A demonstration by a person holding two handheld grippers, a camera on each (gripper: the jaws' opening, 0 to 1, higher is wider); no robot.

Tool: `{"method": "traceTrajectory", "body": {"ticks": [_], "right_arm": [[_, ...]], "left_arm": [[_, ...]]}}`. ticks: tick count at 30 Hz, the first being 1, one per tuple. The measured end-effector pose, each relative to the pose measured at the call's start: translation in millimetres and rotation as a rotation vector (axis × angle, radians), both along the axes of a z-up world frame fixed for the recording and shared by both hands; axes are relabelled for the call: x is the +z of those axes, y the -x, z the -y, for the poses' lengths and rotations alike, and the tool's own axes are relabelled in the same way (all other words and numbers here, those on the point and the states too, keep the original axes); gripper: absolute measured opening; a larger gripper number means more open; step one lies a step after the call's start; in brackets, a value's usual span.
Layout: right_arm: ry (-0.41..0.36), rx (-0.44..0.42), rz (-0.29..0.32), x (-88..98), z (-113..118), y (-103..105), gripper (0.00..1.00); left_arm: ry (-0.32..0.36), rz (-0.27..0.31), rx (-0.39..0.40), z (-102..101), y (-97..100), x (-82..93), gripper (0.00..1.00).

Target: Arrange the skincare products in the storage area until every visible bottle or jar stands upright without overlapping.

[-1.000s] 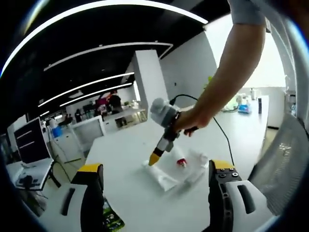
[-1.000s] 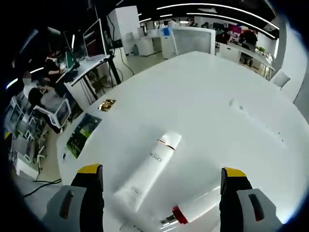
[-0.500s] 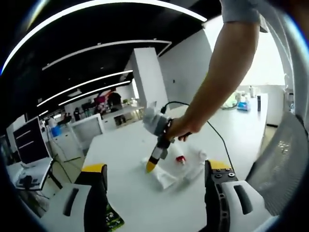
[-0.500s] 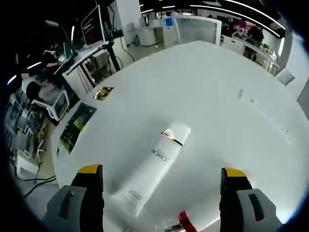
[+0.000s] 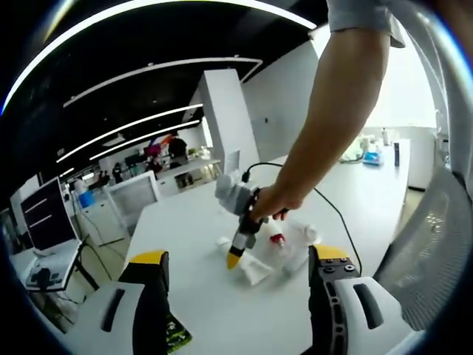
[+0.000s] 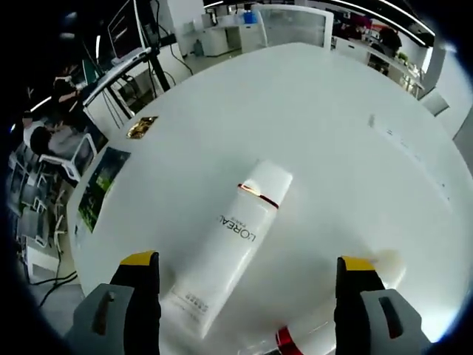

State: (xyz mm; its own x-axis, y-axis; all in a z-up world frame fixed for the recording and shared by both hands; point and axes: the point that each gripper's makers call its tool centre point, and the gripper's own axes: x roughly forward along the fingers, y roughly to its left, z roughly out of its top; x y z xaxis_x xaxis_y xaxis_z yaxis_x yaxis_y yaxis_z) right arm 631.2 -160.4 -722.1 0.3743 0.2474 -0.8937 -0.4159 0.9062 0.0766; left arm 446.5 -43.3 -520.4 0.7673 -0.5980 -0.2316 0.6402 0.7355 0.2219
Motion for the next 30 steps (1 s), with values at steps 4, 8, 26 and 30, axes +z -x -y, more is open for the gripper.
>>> {"method": "traceTrajectory", "body": {"ticks": [4, 8, 26, 30], "right_arm": [[0.010, 0.007, -0.005, -3.3, -2, -2, 0.94], [0.015, 0.012, -0.013, -7.7, -4, -1, 0.92], [0.079, 0.058, -0.007, -13.6, -1, -3, 0.89], [0.095, 0.079, -0.016, -13.8, -3, -3, 0.85]], "left_arm": [[-0.006, -0.004, -0.003, 0, 0.1, -1.3, 0.74], [-0.012, -0.009, -0.003, 0, 0.0, -2.7, 0.72], [-0.022, -0.013, -0.010, 1, 1.4, -4.5, 0.70], [-0.027, -0.013, -0.018, 3, 2.6, -5.2, 0.69]]}}
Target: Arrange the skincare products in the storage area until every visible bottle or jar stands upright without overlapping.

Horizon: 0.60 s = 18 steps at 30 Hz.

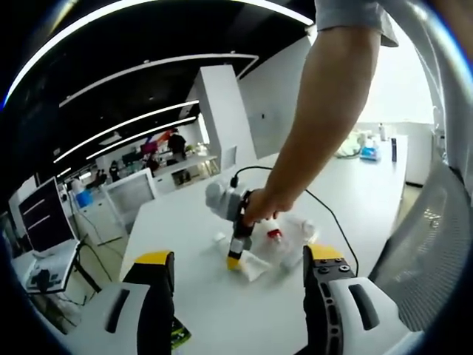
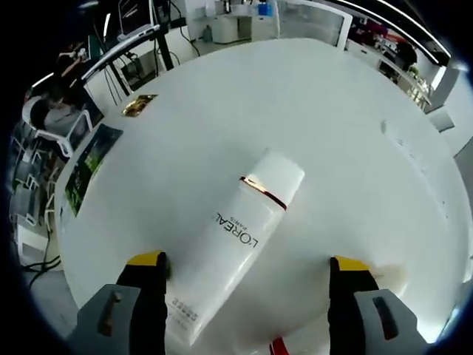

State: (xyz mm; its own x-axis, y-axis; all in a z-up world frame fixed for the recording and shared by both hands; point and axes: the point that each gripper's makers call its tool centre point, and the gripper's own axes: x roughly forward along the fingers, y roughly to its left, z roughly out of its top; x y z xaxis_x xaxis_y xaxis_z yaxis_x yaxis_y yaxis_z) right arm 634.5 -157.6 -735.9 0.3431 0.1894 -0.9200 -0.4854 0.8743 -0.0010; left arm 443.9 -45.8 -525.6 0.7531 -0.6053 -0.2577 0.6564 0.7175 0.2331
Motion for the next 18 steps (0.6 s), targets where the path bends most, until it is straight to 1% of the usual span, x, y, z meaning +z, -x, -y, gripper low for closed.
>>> {"method": "traceTrajectory", "body": {"ticks": [1, 2, 4, 9, 12, 14, 18], "right_arm": [[0.005, 0.013, 0.001, 0.5, -1, 0, 0.82], [0.011, 0.050, 0.004, 1.4, -3, 0, 0.77], [0.008, 0.092, 0.002, 3.4, -8, 1, 0.70], [0.013, 0.129, -0.004, 4.4, -10, 1, 0.54], [0.016, 0.158, 0.003, 6.4, -12, 2, 0.40], [0.014, 0.176, 0.008, 6.6, -13, 3, 0.32], [0.011, 0.189, 0.013, 6.1, -13, 3, 0.32]], "left_arm": [[0.000, 0.000, 0.001, 0, -0.2, 0.0, 0.68], [0.001, -0.001, 0.002, 0, -0.4, 0.0, 0.68], [0.001, -0.003, 0.002, -1, -0.4, -0.2, 0.67], [0.000, -0.004, 0.000, -1, 0.0, -0.5, 0.66], [-0.003, -0.009, 0.000, -1, 0.3, -1.5, 0.64], [-0.006, -0.009, -0.002, -1, 0.5, -1.8, 0.62], [-0.008, -0.010, -0.001, -1, 0.4, -2.3, 0.61]]}}
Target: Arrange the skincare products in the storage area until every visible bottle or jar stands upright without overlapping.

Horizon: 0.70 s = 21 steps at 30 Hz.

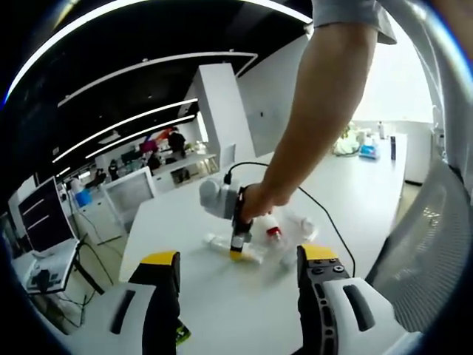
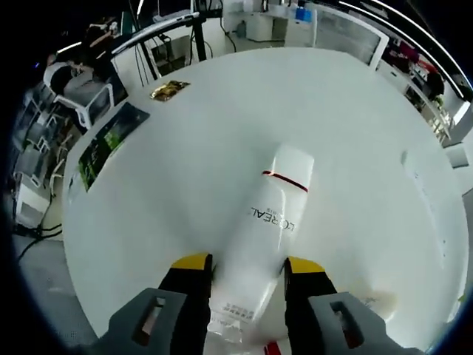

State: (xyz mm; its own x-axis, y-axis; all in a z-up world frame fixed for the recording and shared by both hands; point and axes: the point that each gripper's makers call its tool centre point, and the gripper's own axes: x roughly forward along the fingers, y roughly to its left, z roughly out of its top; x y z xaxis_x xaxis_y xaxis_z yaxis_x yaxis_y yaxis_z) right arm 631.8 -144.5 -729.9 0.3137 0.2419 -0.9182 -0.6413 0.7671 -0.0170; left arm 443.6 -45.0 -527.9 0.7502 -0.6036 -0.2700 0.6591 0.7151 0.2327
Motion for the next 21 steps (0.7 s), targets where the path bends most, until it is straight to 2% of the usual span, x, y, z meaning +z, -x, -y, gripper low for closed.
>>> {"method": "traceTrajectory", "body": {"ticks": [6, 21], "right_arm": [[-0.003, 0.041, 0.007, -0.1, -0.4, 0.2, 0.31], [0.035, 0.189, -0.042, -1.2, -1.6, 0.8, 0.24]], "left_arm": [[-0.013, -0.005, -0.002, 0.0, 0.3, -2.2, 0.59], [-0.033, -0.016, -0.012, 0.8, 1.3, -6.2, 0.55]]}}
